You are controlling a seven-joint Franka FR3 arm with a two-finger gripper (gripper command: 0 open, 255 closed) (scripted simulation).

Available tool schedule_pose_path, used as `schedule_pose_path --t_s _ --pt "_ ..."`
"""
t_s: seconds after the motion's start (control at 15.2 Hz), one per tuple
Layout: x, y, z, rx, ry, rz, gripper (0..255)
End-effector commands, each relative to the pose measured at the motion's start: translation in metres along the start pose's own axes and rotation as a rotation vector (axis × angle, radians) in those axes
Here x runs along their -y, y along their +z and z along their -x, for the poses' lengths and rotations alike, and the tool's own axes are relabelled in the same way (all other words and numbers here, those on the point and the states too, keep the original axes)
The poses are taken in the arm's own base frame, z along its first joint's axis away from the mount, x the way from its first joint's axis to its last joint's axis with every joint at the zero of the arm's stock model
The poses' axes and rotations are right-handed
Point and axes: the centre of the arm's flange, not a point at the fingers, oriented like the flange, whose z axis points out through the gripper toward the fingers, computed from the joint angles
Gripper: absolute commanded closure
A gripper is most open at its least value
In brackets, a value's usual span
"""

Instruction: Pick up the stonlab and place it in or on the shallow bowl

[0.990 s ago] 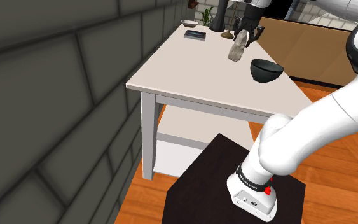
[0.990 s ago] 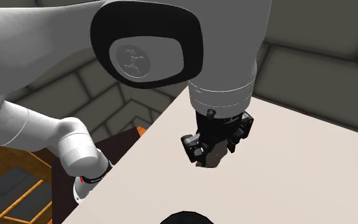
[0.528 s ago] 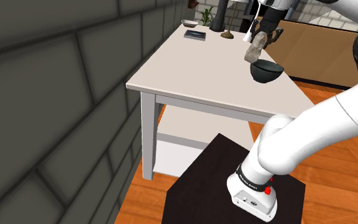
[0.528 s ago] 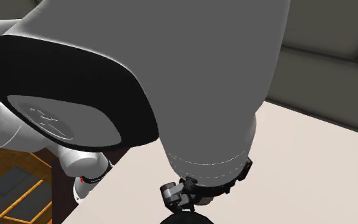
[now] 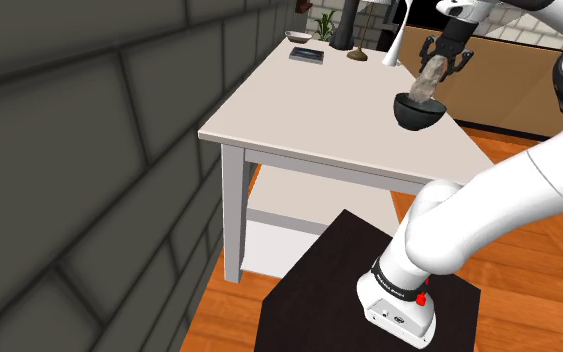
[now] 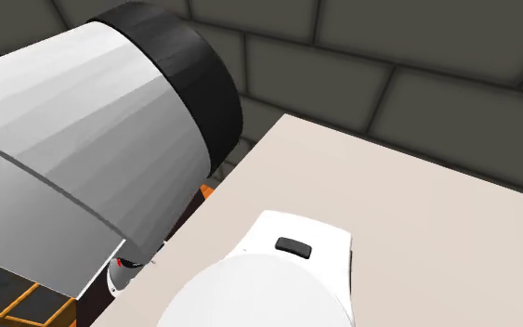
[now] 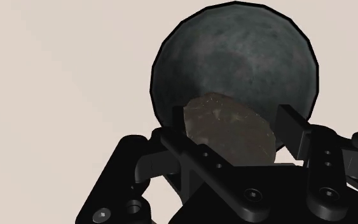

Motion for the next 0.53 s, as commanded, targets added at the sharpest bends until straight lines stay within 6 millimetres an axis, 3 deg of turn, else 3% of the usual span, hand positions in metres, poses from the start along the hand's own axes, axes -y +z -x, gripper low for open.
schedule_pose_path --t_s 0.0,0.46 --pt "0.007 0.011 0.003 0.0 -0.002 0.0 255" --pt "0.011 0.048 0.0 0.0 -0.002 0.0 255"
